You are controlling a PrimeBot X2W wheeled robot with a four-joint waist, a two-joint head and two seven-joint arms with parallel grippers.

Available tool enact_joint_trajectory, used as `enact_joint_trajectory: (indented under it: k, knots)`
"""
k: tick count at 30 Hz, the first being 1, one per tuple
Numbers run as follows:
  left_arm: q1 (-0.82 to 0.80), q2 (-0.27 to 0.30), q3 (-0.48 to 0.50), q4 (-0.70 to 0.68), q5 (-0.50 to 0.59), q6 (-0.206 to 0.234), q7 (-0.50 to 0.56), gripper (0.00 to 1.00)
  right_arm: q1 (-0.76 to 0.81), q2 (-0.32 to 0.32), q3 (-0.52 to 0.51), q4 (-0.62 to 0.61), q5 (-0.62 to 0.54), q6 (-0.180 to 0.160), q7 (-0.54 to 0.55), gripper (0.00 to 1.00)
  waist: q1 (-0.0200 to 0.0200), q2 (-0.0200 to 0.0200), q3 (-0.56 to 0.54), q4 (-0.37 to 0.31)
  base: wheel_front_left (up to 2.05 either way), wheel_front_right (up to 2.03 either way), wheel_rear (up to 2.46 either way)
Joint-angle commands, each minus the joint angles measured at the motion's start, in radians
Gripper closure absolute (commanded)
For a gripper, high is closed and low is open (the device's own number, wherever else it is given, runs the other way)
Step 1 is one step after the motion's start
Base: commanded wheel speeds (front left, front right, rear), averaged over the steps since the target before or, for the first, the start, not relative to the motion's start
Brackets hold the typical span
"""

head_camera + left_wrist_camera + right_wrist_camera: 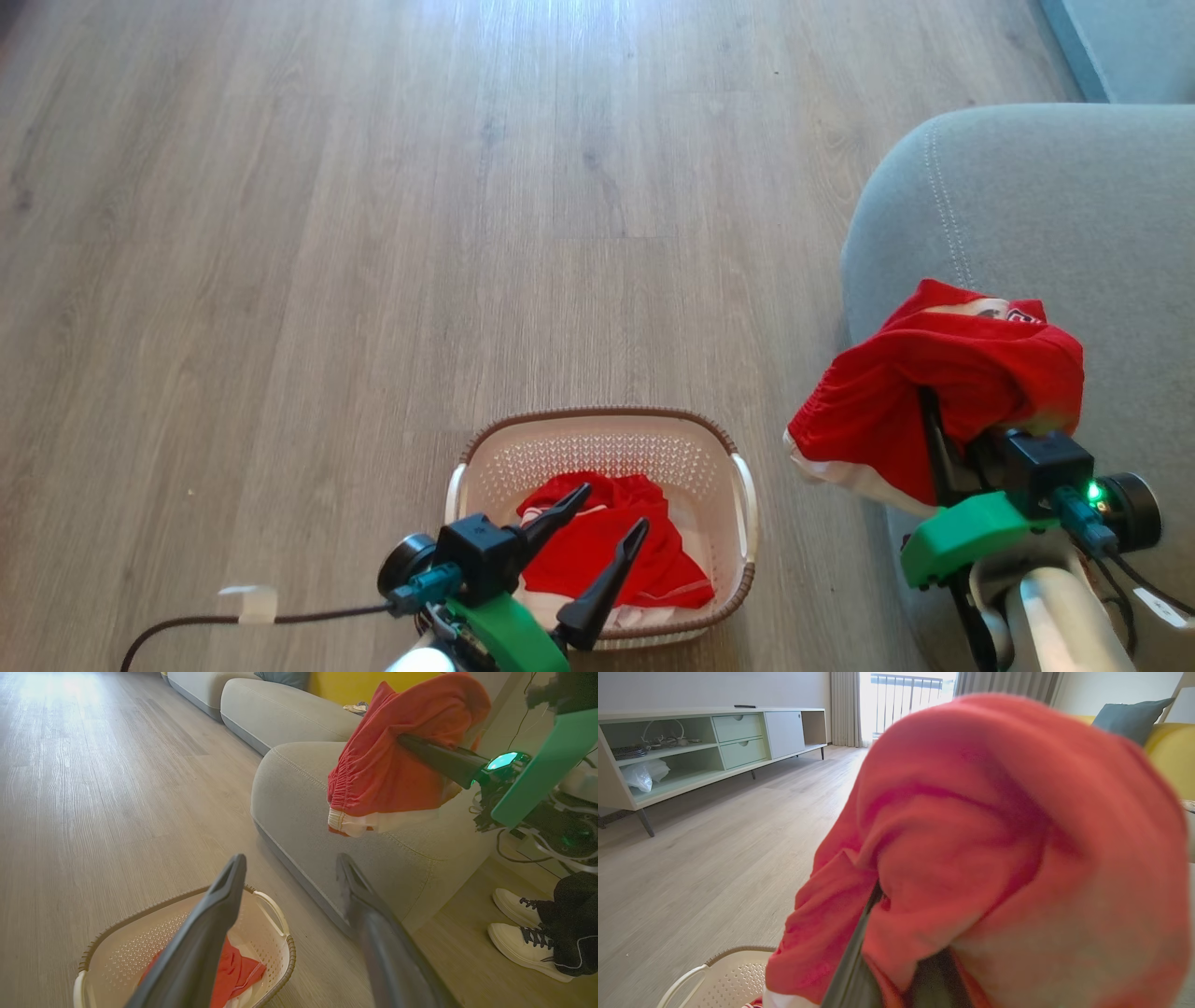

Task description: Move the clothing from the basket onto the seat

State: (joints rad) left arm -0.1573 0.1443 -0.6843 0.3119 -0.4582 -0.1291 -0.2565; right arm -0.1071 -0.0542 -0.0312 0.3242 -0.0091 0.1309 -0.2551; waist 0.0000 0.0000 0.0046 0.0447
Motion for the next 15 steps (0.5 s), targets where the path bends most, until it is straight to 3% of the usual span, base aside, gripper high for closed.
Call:
enact_joint_trajectory:
  k: [1, 7, 15]
  knots:
    - [-0.023, -0.003, 0.033, -0.023, 0.009, -0.002, -0.005, 0.00, -0.021, 0.003, 0.017, -0.034, -0.005, 0.000, -0.007, 1.00, 0.0000, 0.0000, 0.002, -0.005, 0.00, 0.00, 0.00]
    - [-0.037, -0.004, 0.031, -0.031, 0.017, -0.002, -0.005, 0.00, -0.035, 0.003, 0.002, -0.052, -0.020, 0.000, -0.007, 1.00, 0.0000, 0.0000, 0.022, -0.057, 0.00, 0.00, 0.00]
    - [-0.076, -0.002, 0.016, -0.050, 0.026, -0.002, -0.005, 0.00, -0.049, 0.003, -0.029, -0.086, -0.033, 0.000, -0.007, 1.00, 0.0000, 0.0000, 0.081, -0.184, 0.00, 0.00, 0.00]
